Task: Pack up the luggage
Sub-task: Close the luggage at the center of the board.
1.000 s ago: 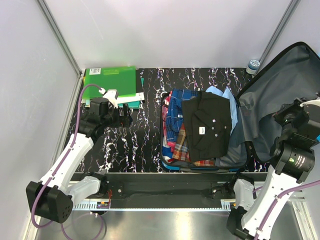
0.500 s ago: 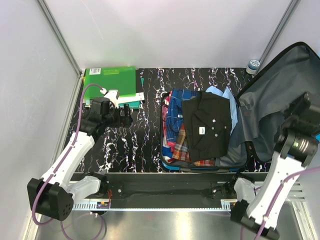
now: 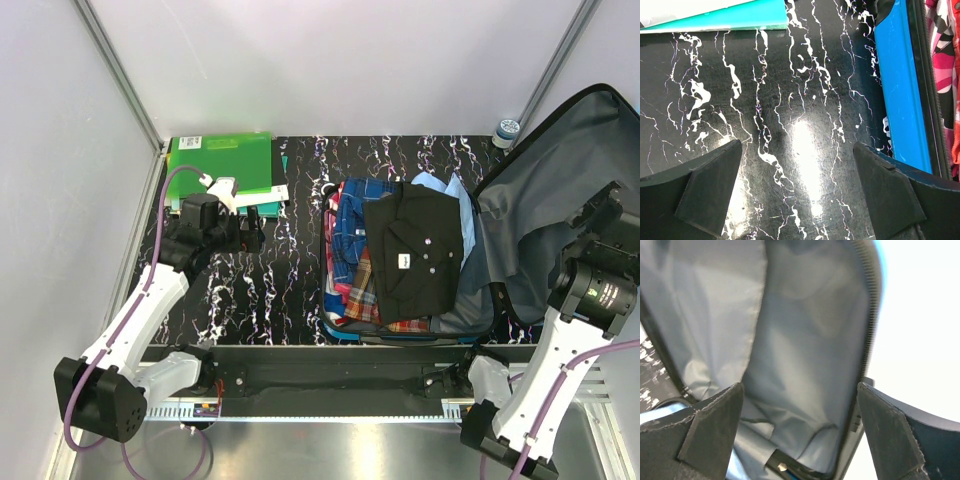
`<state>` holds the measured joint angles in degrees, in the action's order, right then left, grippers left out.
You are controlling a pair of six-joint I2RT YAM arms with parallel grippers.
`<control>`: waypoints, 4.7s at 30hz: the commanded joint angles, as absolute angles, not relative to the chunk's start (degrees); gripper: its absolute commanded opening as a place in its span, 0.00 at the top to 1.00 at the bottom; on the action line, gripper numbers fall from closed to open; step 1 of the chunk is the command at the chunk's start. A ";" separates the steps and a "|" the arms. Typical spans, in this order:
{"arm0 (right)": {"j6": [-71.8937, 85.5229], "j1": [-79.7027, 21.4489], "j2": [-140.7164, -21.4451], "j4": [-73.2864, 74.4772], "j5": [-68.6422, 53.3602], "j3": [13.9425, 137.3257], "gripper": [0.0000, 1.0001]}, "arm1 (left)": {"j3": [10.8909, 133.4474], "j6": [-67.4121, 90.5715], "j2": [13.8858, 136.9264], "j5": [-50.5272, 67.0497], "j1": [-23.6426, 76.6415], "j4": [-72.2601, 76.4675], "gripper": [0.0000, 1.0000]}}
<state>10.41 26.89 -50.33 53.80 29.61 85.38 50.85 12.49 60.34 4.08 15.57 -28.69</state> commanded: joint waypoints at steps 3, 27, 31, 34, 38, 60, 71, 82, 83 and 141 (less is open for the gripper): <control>8.09 26.72 -52.56 53.88 40.58 88.24 0.00 | 51.24 12.48 59.15 3.43 15.65 -25.49 0.01; 4.30 31.19 -59.32 47.47 49.31 89.30 0.01 | 50.27 13.10 58.45 5.36 15.73 -25.58 0.01; 5.62 34.35 -61.69 46.85 44.48 90.61 0.00 | 50.27 13.01 58.45 4.49 15.73 -25.66 0.01; 6.06 35.24 -63.28 46.85 41.84 91.66 0.12 | 50.36 12.92 58.62 4.31 15.73 -25.75 0.01; 6.50 35.24 -62.05 46.41 39.03 90.88 0.42 | 50.36 12.83 58.62 4.04 15.73 -25.84 0.01; 16.43 34.45 -52.82 47.90 8.01 90.26 1.00 | 50.98 13.18 59.94 5.45 15.82 -25.84 0.01; 18.98 31.73 -49.92 46.14 -6.23 89.12 1.00 | 51.33 13.27 61.26 5.62 15.73 -25.75 0.01; 19.25 27.16 -47.90 44.56 -13.62 83.94 1.00 | 51.50 13.80 62.31 6.24 15.73 -25.75 0.01; 19.25 26.55 -47.90 44.65 -14.15 83.24 1.00 | 51.50 13.89 62.75 6.85 15.73 -25.66 0.01; 33.83 -56.24 -49.13 47.99 20.64 62.23 1.00 | 42.89 33.49 75.68 6.59 23.38 -12.92 0.01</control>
<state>21.45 -50.52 -47.46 43.94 23.66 62.96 41.60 32.38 77.12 6.42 23.14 -17.37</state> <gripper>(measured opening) 0.049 0.984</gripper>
